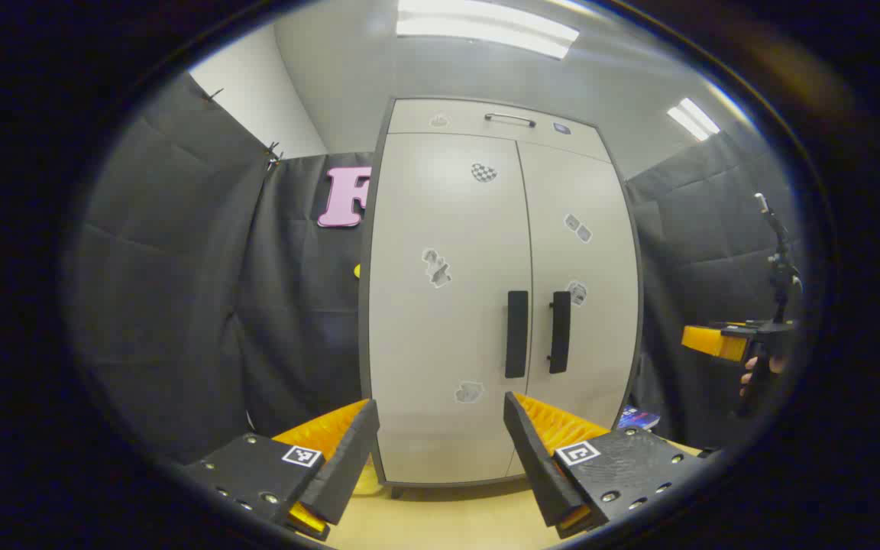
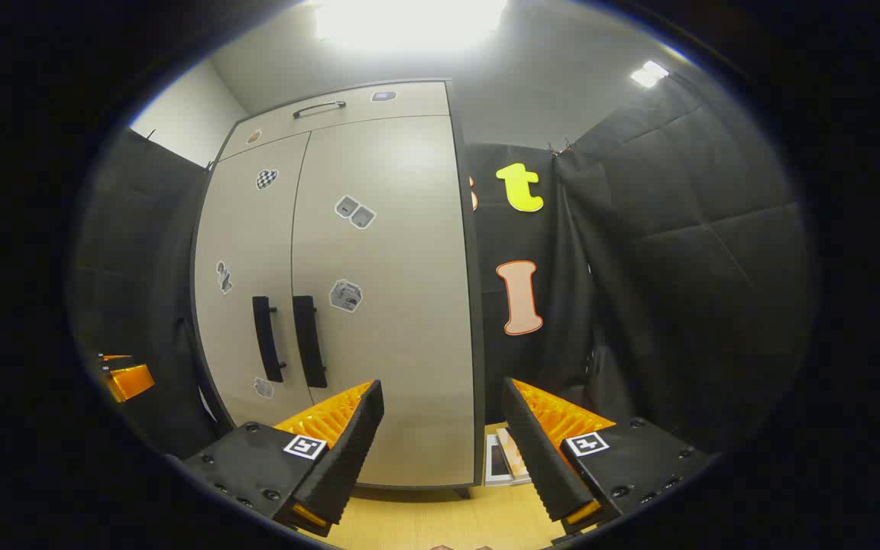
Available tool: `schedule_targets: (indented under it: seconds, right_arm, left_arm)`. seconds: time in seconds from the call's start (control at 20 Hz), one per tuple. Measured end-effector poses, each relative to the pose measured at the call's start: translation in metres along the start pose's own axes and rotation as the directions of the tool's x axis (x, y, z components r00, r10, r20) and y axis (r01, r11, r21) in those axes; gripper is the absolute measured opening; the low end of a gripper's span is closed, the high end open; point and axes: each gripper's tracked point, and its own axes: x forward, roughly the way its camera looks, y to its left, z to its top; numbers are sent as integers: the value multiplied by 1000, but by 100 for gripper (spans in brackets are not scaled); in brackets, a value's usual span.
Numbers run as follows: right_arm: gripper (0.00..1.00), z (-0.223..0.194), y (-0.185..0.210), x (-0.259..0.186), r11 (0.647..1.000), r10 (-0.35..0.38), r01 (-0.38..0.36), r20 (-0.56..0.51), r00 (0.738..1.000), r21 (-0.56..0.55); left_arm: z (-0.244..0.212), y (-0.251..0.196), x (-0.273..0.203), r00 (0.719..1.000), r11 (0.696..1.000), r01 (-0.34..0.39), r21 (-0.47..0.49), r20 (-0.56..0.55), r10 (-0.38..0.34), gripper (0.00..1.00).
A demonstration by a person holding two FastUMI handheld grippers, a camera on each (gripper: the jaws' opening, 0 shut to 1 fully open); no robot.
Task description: Open the right door of the double-door shoe cabinet with the right hand, and open the left door with the left hand.
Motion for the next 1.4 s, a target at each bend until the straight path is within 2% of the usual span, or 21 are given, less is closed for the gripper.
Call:
schedule_targets:
  seconds: [0.75, 1.1, 1.4]
  right_arm:
    - [97, 10, 38, 3, 998, 59, -58, -10, 998, 16]
    - [98, 37, 61, 22, 994, 106, -107, 17, 994, 9]
    - [98, 58, 95, 52, 987, 161, -162, 36, 986, 14]
  left_arm:
    - [-8, 13, -14, 1000, 1000, -3, 23, -7, 3, 95]
    - [-17, 19, -21, 999, 999, -25, 39, -27, 26, 94]
    - [-23, 25, -26, 998, 999, -37, 13, -41, 37, 95]
